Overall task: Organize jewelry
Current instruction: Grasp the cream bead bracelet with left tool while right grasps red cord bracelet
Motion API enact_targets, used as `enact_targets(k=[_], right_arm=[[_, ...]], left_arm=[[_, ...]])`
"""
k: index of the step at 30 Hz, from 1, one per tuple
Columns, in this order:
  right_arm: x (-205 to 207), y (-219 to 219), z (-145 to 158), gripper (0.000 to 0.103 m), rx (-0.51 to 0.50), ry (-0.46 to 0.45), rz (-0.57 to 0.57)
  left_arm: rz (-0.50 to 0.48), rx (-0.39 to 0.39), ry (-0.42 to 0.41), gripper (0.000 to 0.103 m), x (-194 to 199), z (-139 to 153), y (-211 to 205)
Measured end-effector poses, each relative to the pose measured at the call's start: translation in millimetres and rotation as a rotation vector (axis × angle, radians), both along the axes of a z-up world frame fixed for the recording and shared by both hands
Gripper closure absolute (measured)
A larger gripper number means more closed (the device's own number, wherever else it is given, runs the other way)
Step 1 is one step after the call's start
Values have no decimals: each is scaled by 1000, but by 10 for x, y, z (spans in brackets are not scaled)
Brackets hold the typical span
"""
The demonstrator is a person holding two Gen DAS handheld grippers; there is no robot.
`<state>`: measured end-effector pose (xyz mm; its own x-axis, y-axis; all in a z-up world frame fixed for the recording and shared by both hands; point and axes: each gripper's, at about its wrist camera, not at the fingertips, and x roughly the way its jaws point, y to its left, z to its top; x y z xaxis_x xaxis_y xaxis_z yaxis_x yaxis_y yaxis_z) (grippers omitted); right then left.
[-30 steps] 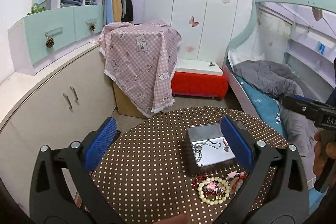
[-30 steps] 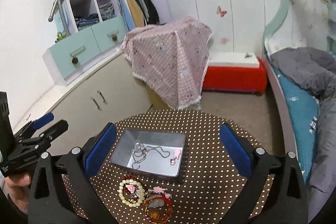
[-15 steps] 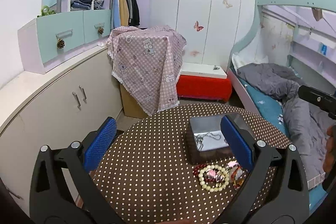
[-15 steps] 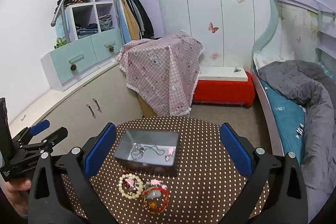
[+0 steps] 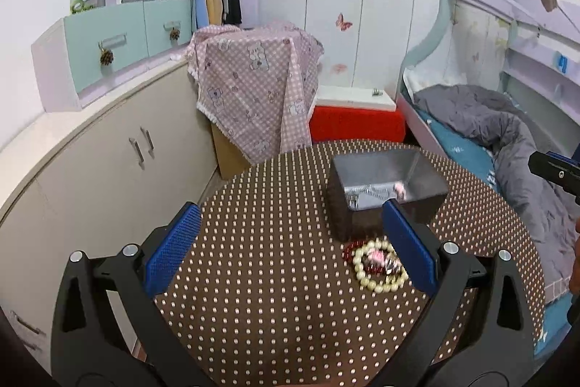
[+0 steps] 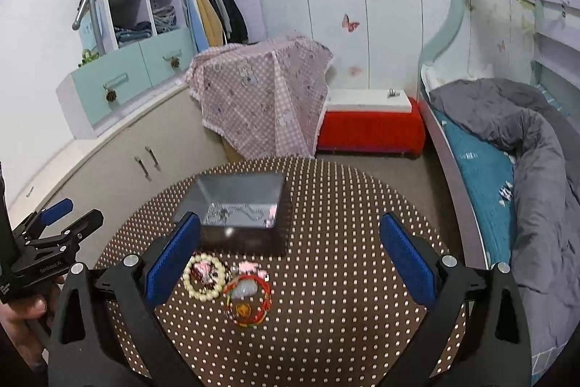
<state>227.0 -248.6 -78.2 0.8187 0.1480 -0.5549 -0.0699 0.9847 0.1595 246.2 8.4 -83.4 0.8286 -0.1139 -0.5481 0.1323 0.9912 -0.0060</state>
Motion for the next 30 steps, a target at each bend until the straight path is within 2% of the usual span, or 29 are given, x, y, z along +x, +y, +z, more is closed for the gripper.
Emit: enact_targets(k=[12, 26, 30], right_arm=[[26, 70, -340, 8, -19, 98, 21], [140, 89, -681, 8, -33, 191, 35], [162, 89, -759, 8, -34, 208, 40]], left_arm=[[-64, 50, 152, 6, 66, -530, -248], [-91, 95, 265, 6, 320, -967, -436], [-106, 87, 288, 16, 369, -1029, -440]])
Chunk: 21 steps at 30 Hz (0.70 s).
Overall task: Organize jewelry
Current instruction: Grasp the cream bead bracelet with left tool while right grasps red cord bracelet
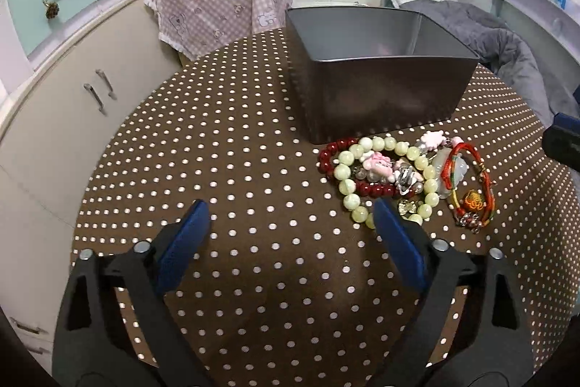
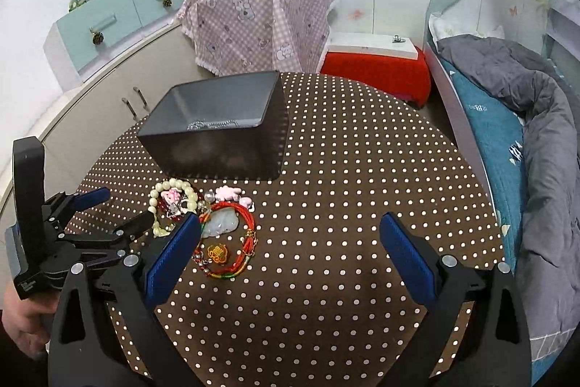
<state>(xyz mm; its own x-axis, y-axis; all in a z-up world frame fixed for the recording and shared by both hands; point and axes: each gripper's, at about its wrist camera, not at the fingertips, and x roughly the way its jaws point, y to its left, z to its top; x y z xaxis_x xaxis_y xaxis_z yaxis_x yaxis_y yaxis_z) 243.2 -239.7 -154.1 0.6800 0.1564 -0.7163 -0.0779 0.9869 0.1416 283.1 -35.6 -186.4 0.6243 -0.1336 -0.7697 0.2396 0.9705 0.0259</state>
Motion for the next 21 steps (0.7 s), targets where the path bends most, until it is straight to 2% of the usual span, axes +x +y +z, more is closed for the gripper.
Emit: enact_targets(k=[3, 9, 11, 13, 15, 19, 21], right_arm=[[18, -8, -47, 8, -1, 10, 1], [50, 12, -79, 8, -3, 18, 6], [52, 16, -88, 8, -8, 21, 10], [47, 15, -101, 8, -15, 24, 12], [53, 35, -124, 8, -25, 29, 19], [92, 128, -221, 8, -31, 52, 69], [131, 195, -293, 13, -45, 65, 87]], left_arm=[[-17, -8, 1, 20, 11, 8, -15], [-15, -1, 14, 21, 106, -18, -96], [-31, -12, 24, 31, 113, -44, -117], [-50, -27, 25, 51, 94, -42, -144], [-70, -25, 22, 65, 58, -34, -157], [-79, -37, 23, 68, 21, -34, -114], [-81, -37, 21, 68, 18, -36, -106]])
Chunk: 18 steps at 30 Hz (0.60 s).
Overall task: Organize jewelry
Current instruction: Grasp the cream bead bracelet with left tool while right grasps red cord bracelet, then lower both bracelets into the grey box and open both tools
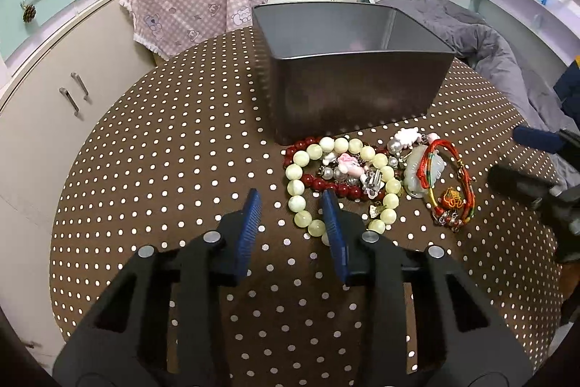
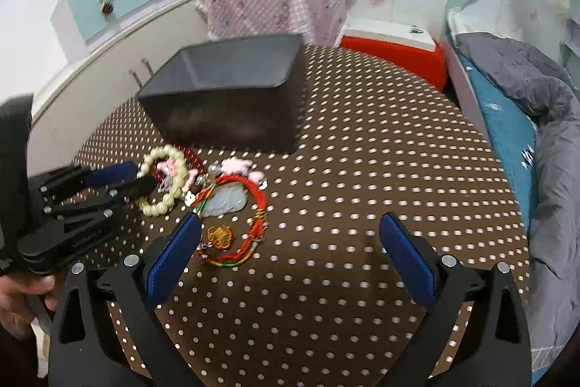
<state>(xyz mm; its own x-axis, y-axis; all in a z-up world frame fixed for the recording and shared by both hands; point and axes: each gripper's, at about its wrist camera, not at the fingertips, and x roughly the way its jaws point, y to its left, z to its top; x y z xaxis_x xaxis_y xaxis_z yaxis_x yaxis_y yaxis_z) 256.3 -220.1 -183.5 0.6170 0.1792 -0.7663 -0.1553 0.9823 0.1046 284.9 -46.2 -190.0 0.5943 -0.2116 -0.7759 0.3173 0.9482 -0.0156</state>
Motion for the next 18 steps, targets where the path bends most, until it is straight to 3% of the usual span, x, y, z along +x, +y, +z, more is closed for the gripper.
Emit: enact_targets(k=[1, 3, 7, 9, 10, 11, 18], right_arm=[[24, 23, -27, 17, -9, 6, 3], [98, 86, -108, 39, -43, 24, 11], [142, 203, -169, 60, -98, 20, 43], [139, 236, -155, 87, -100, 19, 62], [140, 235, -149, 94, -98, 19, 65], [139, 231, -141, 98, -94, 21, 67], [58, 136, 53, 99, -55, -18, 78]], left_arm=[[-5, 0, -1, 71, 1, -1, -3], [-16, -10, -1, 81, 12, -1, 14], [-31, -38, 3, 94, 16, 22, 49], [-37, -51, -4, 94, -4, 51, 70], [-38, -57, -10, 94, -17, 70, 79], [-41, -60, -15, 94, -29, 86, 82], [-70, -91, -64, 94, -128, 281, 113]])
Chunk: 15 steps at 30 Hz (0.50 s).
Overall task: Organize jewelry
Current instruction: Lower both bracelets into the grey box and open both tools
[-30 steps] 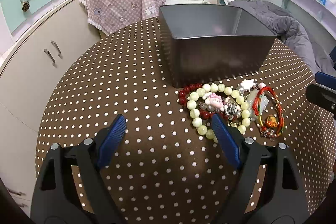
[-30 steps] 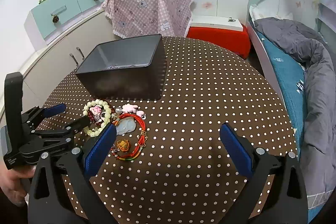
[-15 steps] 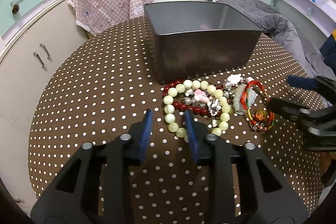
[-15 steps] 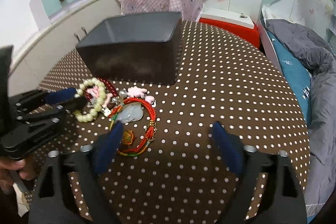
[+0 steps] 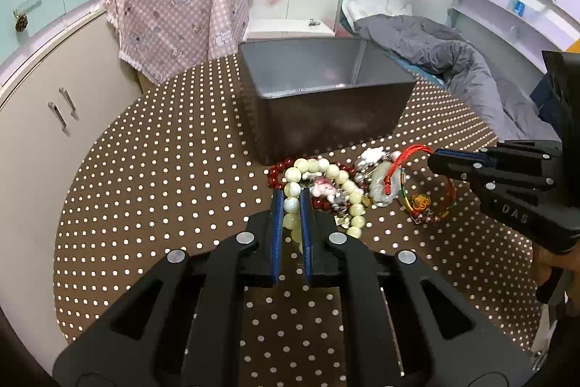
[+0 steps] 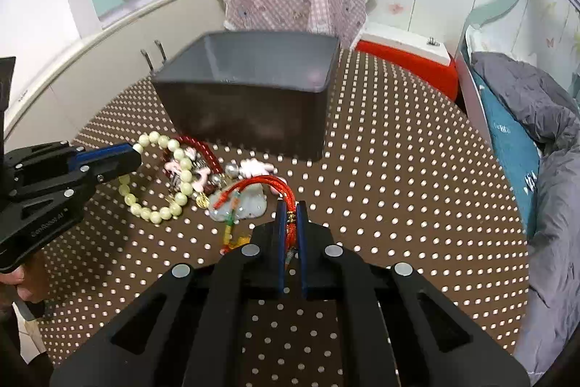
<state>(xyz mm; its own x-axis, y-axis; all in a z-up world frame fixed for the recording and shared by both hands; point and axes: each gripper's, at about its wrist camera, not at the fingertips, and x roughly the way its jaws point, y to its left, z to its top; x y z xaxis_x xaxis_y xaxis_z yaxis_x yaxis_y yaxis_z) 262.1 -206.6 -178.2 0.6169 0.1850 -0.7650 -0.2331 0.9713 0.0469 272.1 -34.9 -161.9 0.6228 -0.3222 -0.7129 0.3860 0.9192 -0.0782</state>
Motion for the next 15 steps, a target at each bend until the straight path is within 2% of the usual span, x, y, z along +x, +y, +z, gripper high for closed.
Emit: enact_targets(k=[15], right_arm=[[-158, -50, 710, 99, 18, -153, 48]], left_arm=[[-37, -51, -150, 94, -204, 647, 116]])
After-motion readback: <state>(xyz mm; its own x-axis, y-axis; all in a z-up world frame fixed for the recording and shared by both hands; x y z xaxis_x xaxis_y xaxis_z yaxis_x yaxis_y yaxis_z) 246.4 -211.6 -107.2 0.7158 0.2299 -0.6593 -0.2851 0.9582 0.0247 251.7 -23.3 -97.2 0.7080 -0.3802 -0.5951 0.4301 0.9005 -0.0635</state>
